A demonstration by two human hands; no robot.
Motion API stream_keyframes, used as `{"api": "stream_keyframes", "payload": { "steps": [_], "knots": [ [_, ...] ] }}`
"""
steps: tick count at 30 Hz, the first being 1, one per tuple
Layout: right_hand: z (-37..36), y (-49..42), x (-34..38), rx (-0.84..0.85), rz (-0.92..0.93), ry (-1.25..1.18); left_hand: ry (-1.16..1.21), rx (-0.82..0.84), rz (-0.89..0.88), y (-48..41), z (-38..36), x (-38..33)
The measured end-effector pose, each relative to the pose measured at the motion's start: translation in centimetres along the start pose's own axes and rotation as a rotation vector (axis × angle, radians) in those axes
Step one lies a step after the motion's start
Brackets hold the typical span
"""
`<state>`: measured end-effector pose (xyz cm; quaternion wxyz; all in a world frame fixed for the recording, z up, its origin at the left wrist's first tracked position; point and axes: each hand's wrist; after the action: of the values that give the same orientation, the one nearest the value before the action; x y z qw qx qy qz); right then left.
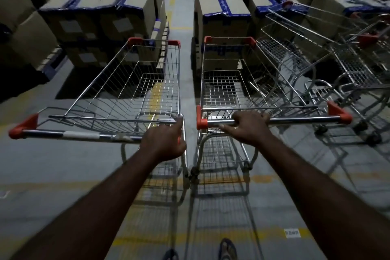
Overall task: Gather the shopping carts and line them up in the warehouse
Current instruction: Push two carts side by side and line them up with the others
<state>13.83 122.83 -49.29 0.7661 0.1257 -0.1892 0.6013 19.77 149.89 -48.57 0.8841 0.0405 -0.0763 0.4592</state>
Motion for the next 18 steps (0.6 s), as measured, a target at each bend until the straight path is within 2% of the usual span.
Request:
{"api": "stream_keyframes", "payload": {
  "steps": [13, 18],
  "knots": [
    [-1.0, -0.7, -0.1, -0.013, 0.001, -0.066, 0.000, -0.014, -0.008, -1.8, -0.6, -1.1],
    [-1.3, -0.5, -0.5, 0.009, 0.013, -0.062, 0.028, 0.046, -0.014, -3.5, -1.2, -0.8]
  ]
}}
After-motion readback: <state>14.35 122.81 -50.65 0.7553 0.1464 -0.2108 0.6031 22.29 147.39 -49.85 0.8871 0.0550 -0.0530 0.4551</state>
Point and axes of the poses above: each hand's wrist, its own y-axis away from the middle knuckle, its own z-axis out of the back of the hand, x = y × z, and after that the axes turned 14 degrees about -y, right-handed
